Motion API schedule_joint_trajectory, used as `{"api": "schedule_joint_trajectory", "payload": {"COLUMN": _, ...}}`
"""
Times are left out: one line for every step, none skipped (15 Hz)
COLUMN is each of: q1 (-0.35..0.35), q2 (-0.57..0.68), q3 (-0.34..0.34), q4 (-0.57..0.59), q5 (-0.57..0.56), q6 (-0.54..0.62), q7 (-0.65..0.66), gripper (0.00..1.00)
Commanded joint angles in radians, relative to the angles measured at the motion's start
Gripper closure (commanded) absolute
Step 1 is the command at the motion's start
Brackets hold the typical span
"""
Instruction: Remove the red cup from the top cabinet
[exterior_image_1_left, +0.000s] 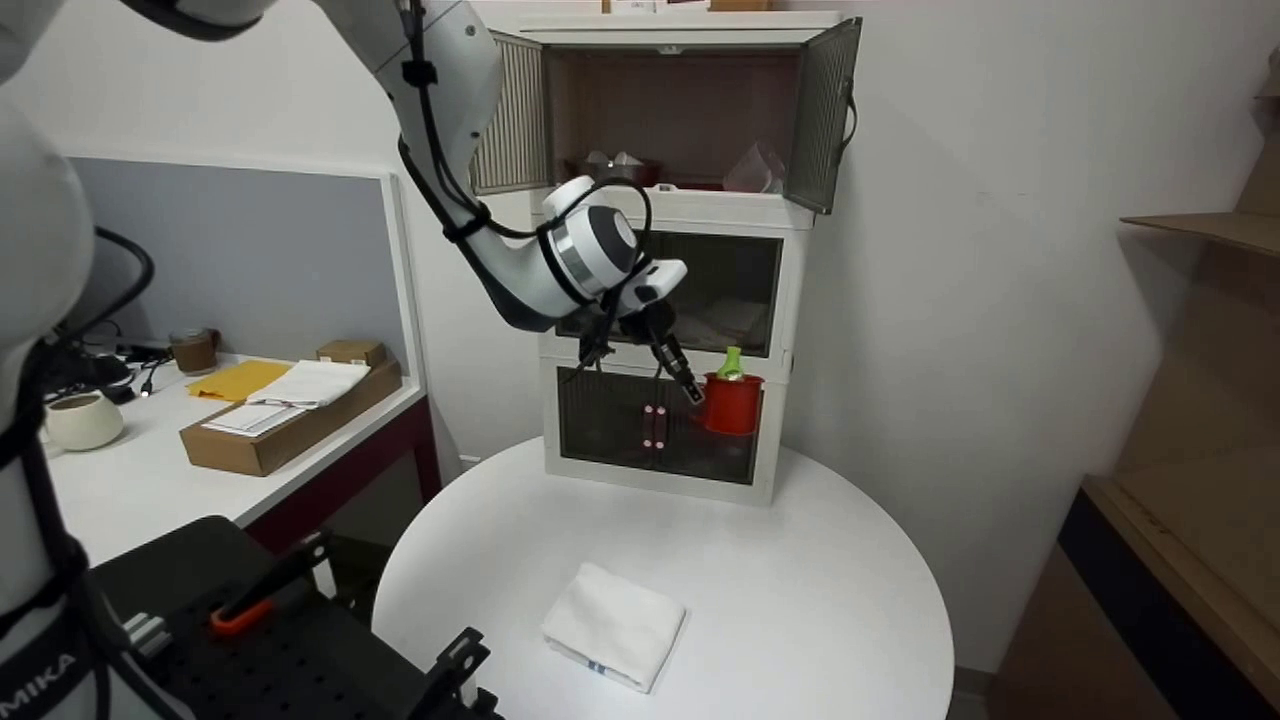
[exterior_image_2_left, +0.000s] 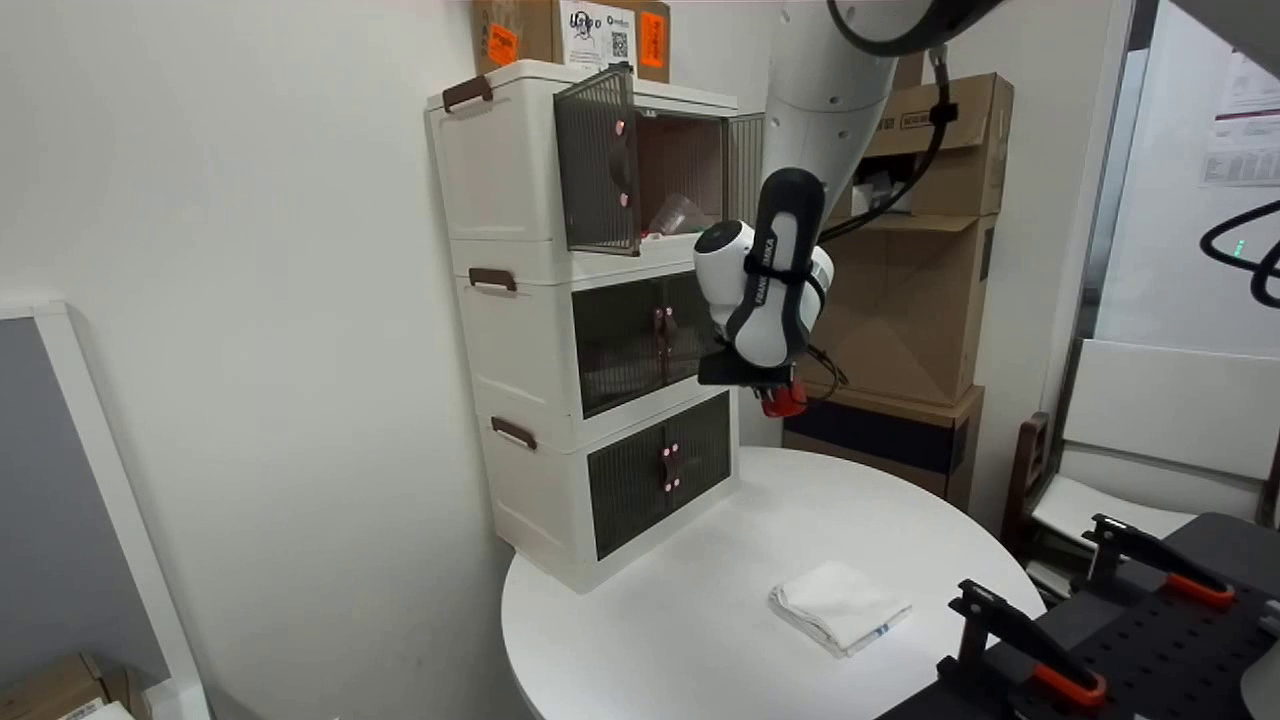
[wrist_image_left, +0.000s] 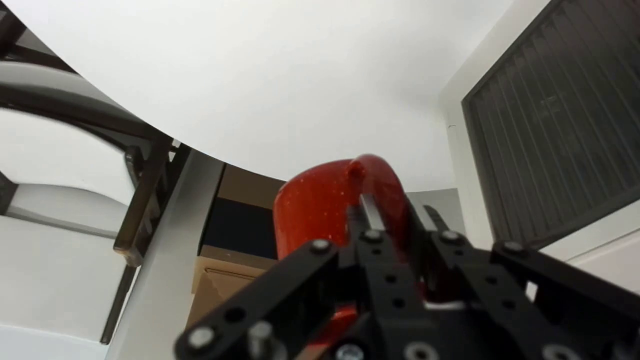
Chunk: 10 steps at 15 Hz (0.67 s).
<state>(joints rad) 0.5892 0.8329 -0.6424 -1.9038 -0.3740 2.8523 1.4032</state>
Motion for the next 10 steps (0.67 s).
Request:
{"api": "schedule_joint_trajectory", "payload": {"q1": 0.054, "q2": 0.142, "q3": -0.084, "q4": 0.093, "q5": 0.024, "q6": -0.026, "q7": 0.123, "gripper": 0.96}}
{"api": "schedule_joint_trajectory", "payload": {"q1": 0.059, "q2": 0.169, "q3": -0.094, "q4": 0.107, "q5": 0.03, "q6": -0.032, "q7": 0.146, "gripper": 0.96}}
{"api": "schedule_joint_trajectory", "payload": {"q1": 0.06, "q2": 0.199, "q3": -0.101, "q4": 0.124, "q5": 0.037, "q6": -0.038, "q7": 0.167, "gripper": 0.96}}
{"api": "schedule_joint_trajectory", "payload": {"q1": 0.061, "q2": 0.229, "q3": -0.108, "q4": 0.142, "q5": 0.045, "q6": -0.047, "q7": 0.188, "gripper": 0.96}}
{"api": "schedule_joint_trajectory", "payload": {"q1": 0.056, "q2": 0.252, "q3": -0.105, "q4": 0.159, "q5": 0.056, "q6": -0.056, "q7": 0.201, "gripper": 0.96}}
{"api": "schedule_joint_trajectory", "payload": {"q1": 0.041, "q2": 0.27, "q3": -0.09, "q4": 0.179, "q5": 0.071, "q6": -0.067, "q7": 0.206, "gripper": 0.96}}
{"api": "schedule_joint_trajectory", "payload": {"q1": 0.027, "q2": 0.288, "q3": -0.076, "q4": 0.201, "q5": 0.088, "q6": -0.08, "q7": 0.21, "gripper": 0.96}}
{"api": "schedule_joint_trajectory", "payload": {"q1": 0.017, "q2": 0.307, "q3": -0.067, "q4": 0.223, "q5": 0.103, "q6": -0.09, "q7": 0.216, "gripper": 0.96}}
{"api": "schedule_joint_trajectory", "payload": {"q1": 0.008, "q2": 0.327, "q3": -0.059, "q4": 0.246, "q5": 0.117, "q6": -0.101, "q7": 0.221, "gripper": 0.96}}
{"api": "schedule_joint_trajectory", "payload": {"q1": -0.005, "q2": 0.348, "q3": -0.048, "q4": 0.274, "q5": 0.13, "q6": -0.112, "q7": 0.221, "gripper": 0.96}}
